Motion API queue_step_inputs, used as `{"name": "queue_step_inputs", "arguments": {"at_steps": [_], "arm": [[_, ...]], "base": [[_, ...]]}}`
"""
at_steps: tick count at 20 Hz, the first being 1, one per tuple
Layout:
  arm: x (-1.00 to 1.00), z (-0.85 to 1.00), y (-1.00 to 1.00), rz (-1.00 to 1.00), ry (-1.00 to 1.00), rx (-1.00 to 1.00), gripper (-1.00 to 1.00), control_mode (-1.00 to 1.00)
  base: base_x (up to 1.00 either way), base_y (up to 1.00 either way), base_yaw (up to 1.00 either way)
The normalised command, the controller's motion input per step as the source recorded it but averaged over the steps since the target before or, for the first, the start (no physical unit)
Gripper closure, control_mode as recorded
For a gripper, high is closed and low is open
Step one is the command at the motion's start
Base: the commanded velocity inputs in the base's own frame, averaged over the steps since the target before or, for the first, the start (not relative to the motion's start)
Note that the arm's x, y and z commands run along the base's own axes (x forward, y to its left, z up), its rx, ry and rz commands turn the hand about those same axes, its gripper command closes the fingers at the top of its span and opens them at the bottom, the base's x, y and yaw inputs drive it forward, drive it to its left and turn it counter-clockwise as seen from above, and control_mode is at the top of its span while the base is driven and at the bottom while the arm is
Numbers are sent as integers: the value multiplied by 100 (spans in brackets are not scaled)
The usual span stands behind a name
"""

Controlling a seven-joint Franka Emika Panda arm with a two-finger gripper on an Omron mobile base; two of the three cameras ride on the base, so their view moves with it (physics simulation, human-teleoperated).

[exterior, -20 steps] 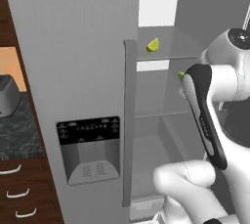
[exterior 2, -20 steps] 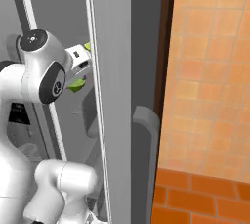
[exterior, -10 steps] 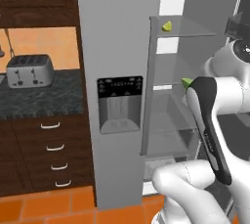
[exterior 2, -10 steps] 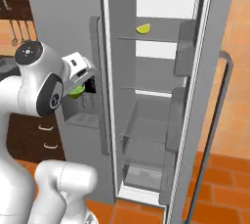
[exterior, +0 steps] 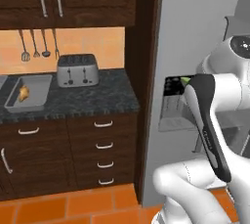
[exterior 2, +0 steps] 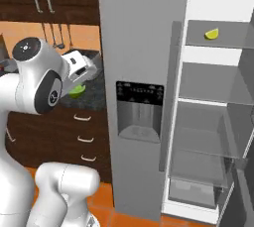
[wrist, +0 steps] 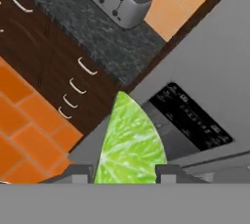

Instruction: Place one lemon wedge and one chicken drumstick in each tupperware on the nearby counter, to pack two identical lunches.

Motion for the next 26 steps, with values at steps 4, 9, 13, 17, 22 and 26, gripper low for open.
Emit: {"name": "queue_step_inputs", "arguments": {"at_steps": [4, 9, 13, 17, 22, 26], "arm": [[0, 0, 0, 0, 0, 0, 100, 100], [0, 0, 0, 0, 0, 0, 100, 100], [0, 0, 0, 0, 0, 0, 100, 100], [0, 0, 0, 0, 0, 0, 100, 100], [0, 0, 0, 0, 0, 0, 100, 100], [9, -44, 50, -11, 8, -7, 100, -100]], "base": [[84, 100, -8], [93, 100, -10], [68, 100, -12], [48, 100, -12], [38, 100, -16], [12, 50, -10]]}}
